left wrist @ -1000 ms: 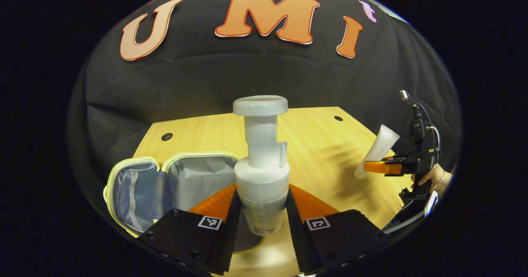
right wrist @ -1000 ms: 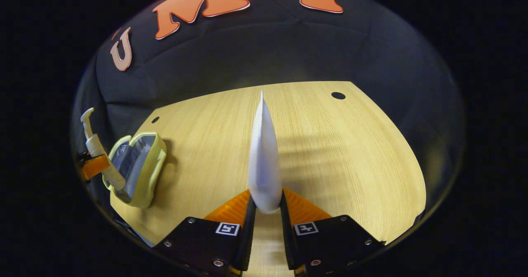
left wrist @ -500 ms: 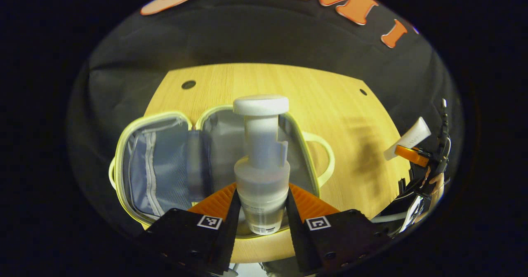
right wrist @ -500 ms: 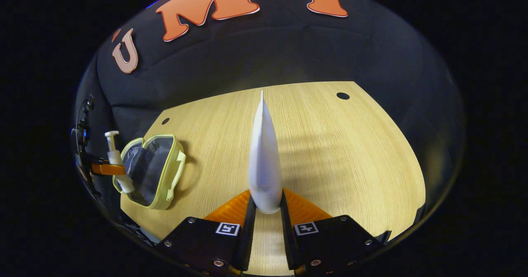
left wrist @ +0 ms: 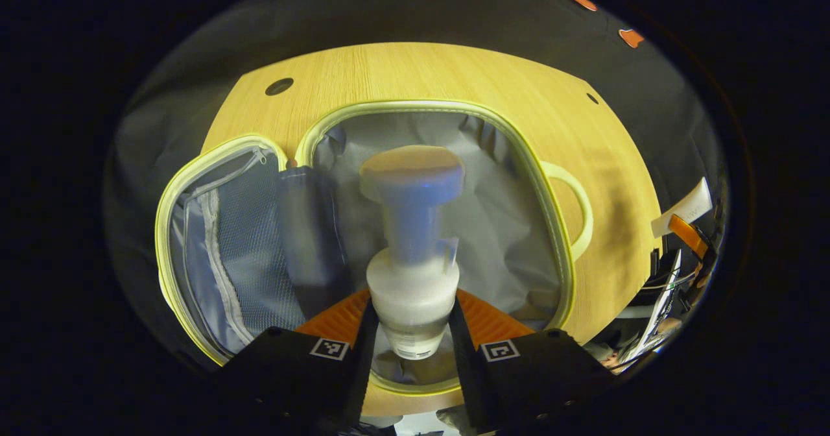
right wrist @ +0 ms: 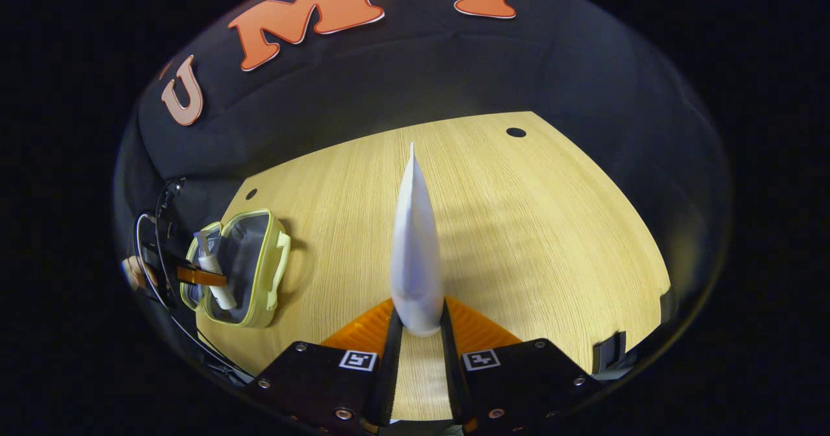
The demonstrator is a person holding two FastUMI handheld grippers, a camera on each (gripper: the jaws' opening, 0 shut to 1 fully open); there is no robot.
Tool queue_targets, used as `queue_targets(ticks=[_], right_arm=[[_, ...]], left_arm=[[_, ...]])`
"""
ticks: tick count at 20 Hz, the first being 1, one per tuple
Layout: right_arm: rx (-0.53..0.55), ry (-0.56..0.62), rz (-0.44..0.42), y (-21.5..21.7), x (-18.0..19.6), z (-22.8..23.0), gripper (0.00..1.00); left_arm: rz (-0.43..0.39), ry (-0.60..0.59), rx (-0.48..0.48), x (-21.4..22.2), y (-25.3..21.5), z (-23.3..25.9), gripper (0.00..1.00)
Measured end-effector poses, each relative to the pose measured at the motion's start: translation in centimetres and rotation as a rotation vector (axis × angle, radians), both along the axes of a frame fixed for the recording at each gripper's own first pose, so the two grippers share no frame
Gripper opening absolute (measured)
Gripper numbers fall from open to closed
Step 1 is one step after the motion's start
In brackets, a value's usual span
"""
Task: First open the suitcase, pack the skin care products into it, and then close the suitcase.
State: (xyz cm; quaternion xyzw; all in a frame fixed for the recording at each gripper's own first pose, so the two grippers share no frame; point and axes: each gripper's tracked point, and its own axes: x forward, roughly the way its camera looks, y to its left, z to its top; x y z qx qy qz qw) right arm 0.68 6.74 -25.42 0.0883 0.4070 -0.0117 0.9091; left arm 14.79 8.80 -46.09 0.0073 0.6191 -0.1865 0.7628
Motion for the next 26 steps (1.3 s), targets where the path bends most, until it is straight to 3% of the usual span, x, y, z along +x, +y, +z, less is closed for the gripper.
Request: queue_targets(ticks=[2,3,8,11,12,19,22,26], right_arm=[[0.003,0.01,-0.01,-0.4,-0.6,-0.1,0.39],[0.004,0.009,-0.019,-0.6,-0.7,-0.1,0.34],[0.007,0.011,-0.033,-1.1,-0.8,0.1,0.34],[0.005,0.009,-0.022,-1.1,-0.7,0.6,0.34],[0.01,0.01,-0.018,-0.8,-0.7,0.8,0.34],[0.008,0.023,0.06,2.4,-0.2,2.4,0.34],[0.032,0.044,0.132,6.0,0.2,4.0,0.34],[0.073,0.099,0.276,13.0,0.4,5.7,0.34]], left_arm=[[0.003,0.005,0.009,1.1,0.1,-1.2,0.59],[-0.008,0.006,0.008,1.4,-0.1,-1.3,0.59],[-0.017,-0.008,-0.005,1.9,-1.1,-0.9,0.65],[-0.021,-0.027,0.004,2.1,-1.6,-0.1,0.96],[-0.017,-0.046,0.008,2.2,-1.5,0.3,1.0],[-0.005,-0.191,0.008,2.1,0.1,4.2,0.99],[0.017,-0.291,-0.03,2.1,1.2,7.4,0.99],[0.11,-0.386,-0.126,0.2,3.8,11.3,0.99]])
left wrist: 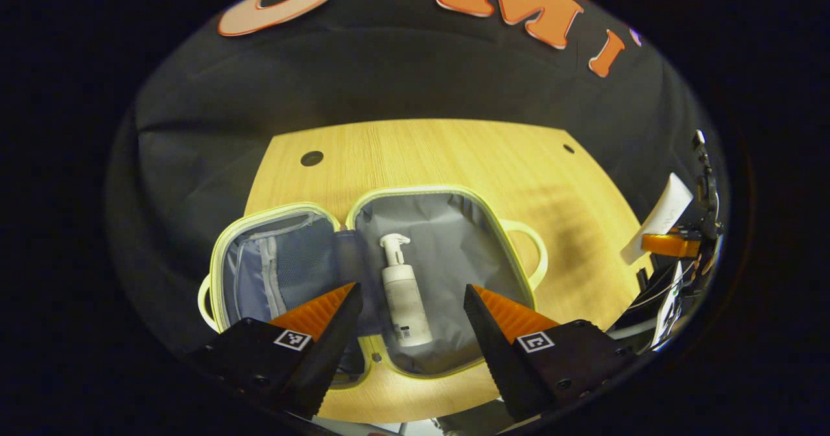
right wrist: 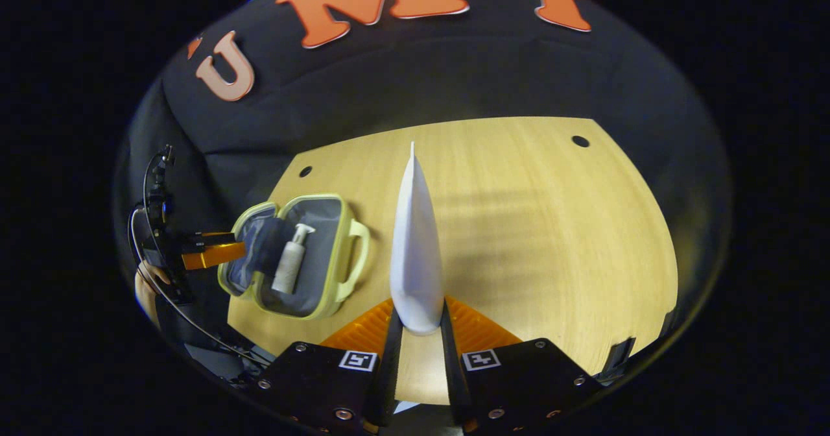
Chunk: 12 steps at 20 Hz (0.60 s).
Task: First open the suitcase, pack the skin care products into it, and then close the suitcase.
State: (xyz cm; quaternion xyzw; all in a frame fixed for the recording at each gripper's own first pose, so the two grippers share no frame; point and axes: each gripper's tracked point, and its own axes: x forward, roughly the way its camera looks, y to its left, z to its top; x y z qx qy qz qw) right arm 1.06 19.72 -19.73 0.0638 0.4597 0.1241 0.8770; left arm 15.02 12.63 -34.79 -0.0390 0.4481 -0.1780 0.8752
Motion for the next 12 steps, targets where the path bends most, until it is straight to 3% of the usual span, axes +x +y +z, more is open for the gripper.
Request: queue_targets(ticks=[5,6,8,9,12], right_arm=[[0.131,0.168,0.179,11.1,-0.5,0.0,0.34],[0.143,0.205,0.201,12.8,-0.6,-0.5,0.29],[0.15,0.288,0.222,15.7,-0.4,-2.1,0.39],[0.148,0.324,0.228,16.9,-0.1,-3.1,0.34],[0.122,0.426,0.223,19.8,0.1,-6.1,0.34]], left_arm=[[0.113,-0.069,-0.051,-3.6,6.1,2.1,0.99],[0.139,-0.08,-0.039,-4.3,7.9,2.5,0.99],[0.18,-0.107,0.009,-5.3,11.4,2.8,0.99],[0.19,-0.123,0.037,-5.8,13.1,2.8,0.99],[0.197,-0.147,0.111,-7.0,16.6,2.7,0.99]])
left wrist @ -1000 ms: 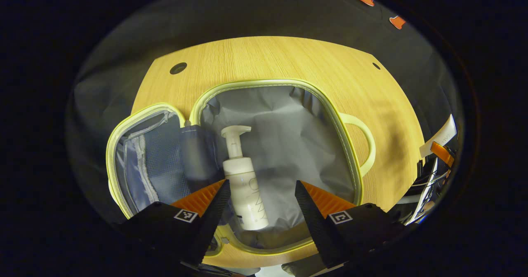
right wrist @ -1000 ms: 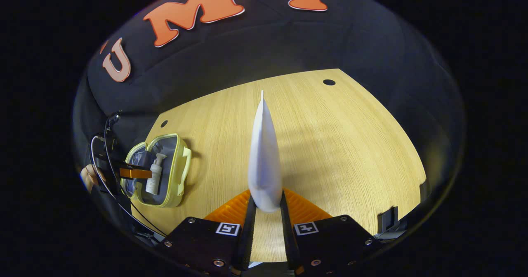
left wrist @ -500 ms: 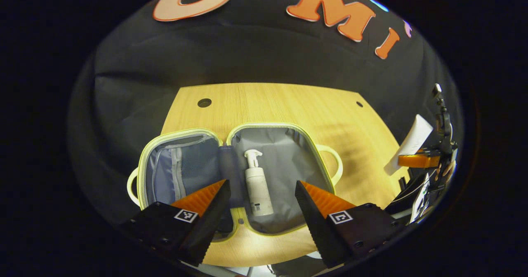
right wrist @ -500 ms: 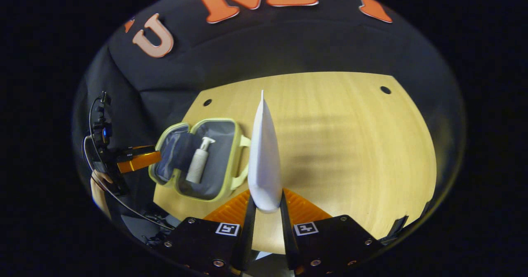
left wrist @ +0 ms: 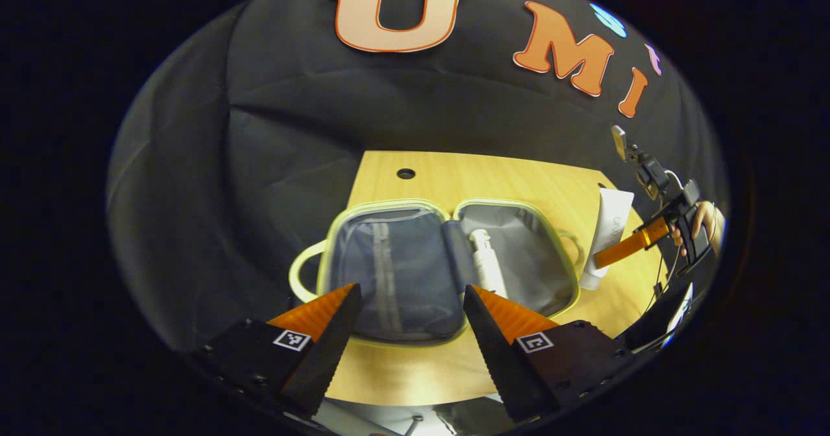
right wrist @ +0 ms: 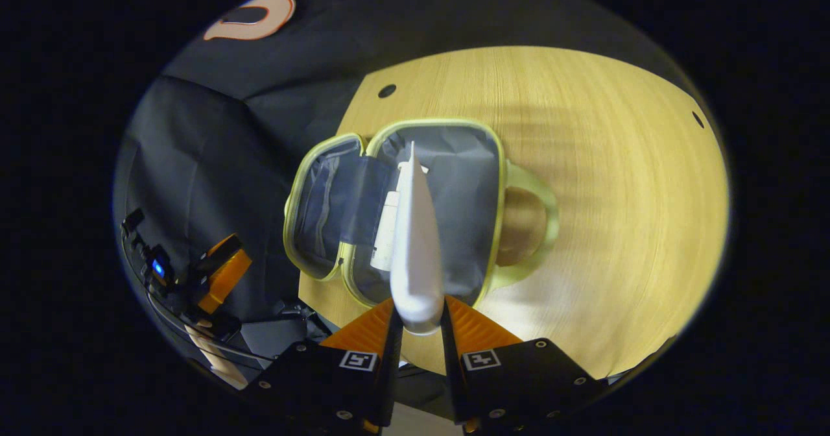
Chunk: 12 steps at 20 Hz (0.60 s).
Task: First open the suitcase, pack the skin care products into it, and then close the suitcase.
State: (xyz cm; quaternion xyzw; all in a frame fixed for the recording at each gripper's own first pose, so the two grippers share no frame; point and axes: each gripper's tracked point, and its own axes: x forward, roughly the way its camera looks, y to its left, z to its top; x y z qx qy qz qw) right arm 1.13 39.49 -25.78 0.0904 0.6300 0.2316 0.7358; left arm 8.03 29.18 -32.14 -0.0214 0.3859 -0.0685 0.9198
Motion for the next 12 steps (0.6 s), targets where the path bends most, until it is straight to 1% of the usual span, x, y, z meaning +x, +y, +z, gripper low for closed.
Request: queue_targets(ticks=[1,2,4,7,9,10,11,12], right_arm=[[-0.015,0.026,-0.003,0.5,0.0,-0.9,0.34],[-0.03,0.048,-0.002,1.0,0.3,-1.9,0.34],[-0.062,0.075,-0.008,1.6,1.2,-3.7,0.34],[-0.099,0.104,-0.022,2.3,2.4,-6.0,0.34],[-0.112,0.117,-0.04,2.5,2.9,-7.0,0.34],[-0.107,0.127,-0.043,2.7,3.0,-7.3,0.39],[-0.093,0.124,-0.048,3.1,3.2,-7.4,0.36],[-0.074,0.122,-0.05,3.5,3.3,-7.4,0.4]], left_arm=[[0.0,-0.005,0.021,-0.3,0.9,-0.2,0.96],[0.001,-0.008,0.04,-0.4,1.6,-0.1,0.99],[0.007,-0.015,0.058,-0.8,2.8,-0.1,0.99],[0.025,0.006,0.009,-1.4,3.4,-0.8,0.99],[0.033,0.018,-0.001,-1.4,3.7,-1.5,0.99],[0.035,0.02,0.001,-1.4,3.9,-1.7,0.99],[0.034,0.02,-0.003,-1.3,4.0,-1.8,0.99],[0.039,0.024,-0.016,-1.4,3.8,-1.8,0.99]])
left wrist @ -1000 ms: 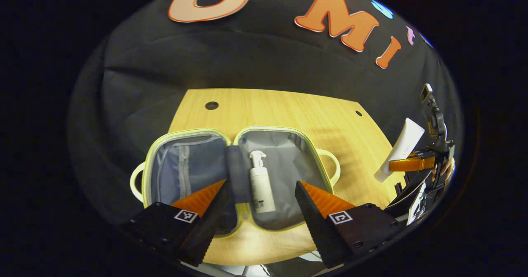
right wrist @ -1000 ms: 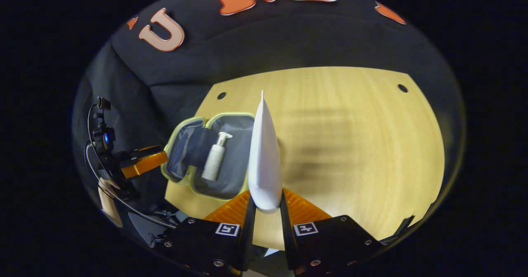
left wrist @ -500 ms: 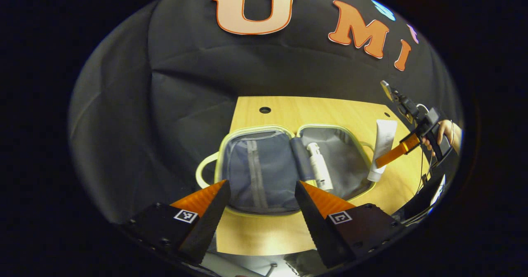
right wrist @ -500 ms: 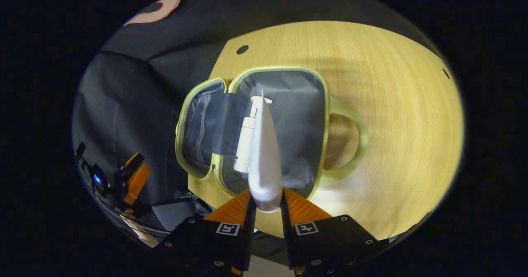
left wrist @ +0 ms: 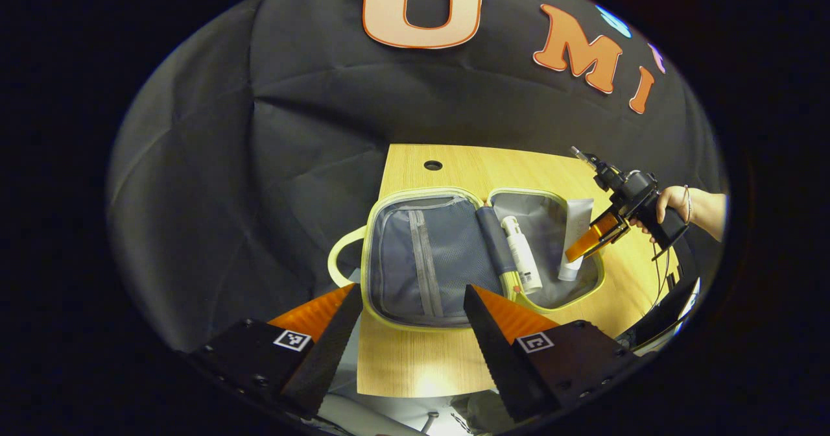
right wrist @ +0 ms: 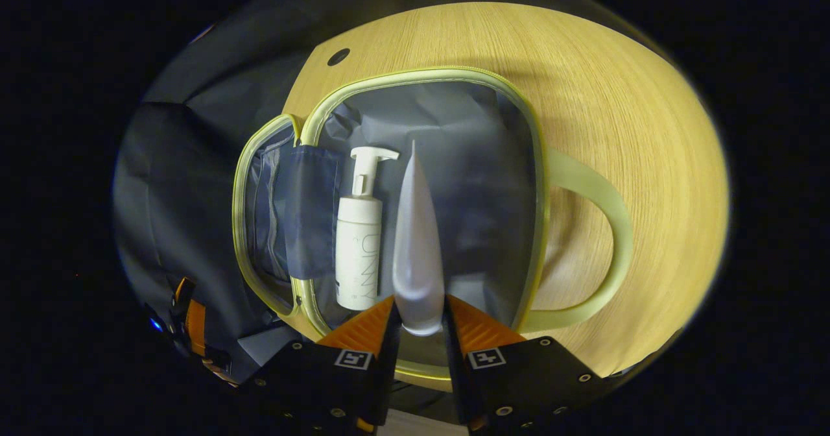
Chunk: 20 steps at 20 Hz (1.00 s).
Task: First open the suitcase, pack the skin care products into it, and then close the suitcase.
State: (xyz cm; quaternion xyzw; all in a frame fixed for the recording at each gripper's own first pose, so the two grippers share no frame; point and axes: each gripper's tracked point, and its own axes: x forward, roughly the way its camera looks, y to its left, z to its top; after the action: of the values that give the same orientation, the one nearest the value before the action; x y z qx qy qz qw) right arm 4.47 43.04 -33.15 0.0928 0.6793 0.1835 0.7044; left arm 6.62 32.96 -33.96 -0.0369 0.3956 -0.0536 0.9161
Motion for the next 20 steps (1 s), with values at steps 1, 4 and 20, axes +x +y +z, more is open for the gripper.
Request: queue_targets(ticks=[1,4,20], right_arm=[[0.024,-0.002,-0.01,0.5,0.3,0.5,0.45],[0.044,-0.038,-0.023,0.9,1.0,1.4,0.71],[0.273,-0.587,-0.141,0.0,1.9,18.5,0.95]], left_arm=[[0.006,0.004,-0.013,-0.1,0.0,0.0,0.99],[0.027,0.004,-0.016,0.2,0.4,-0.1,0.99],[0.18,-0.105,-0.094,4.6,9.1,-1.1,0.99]])
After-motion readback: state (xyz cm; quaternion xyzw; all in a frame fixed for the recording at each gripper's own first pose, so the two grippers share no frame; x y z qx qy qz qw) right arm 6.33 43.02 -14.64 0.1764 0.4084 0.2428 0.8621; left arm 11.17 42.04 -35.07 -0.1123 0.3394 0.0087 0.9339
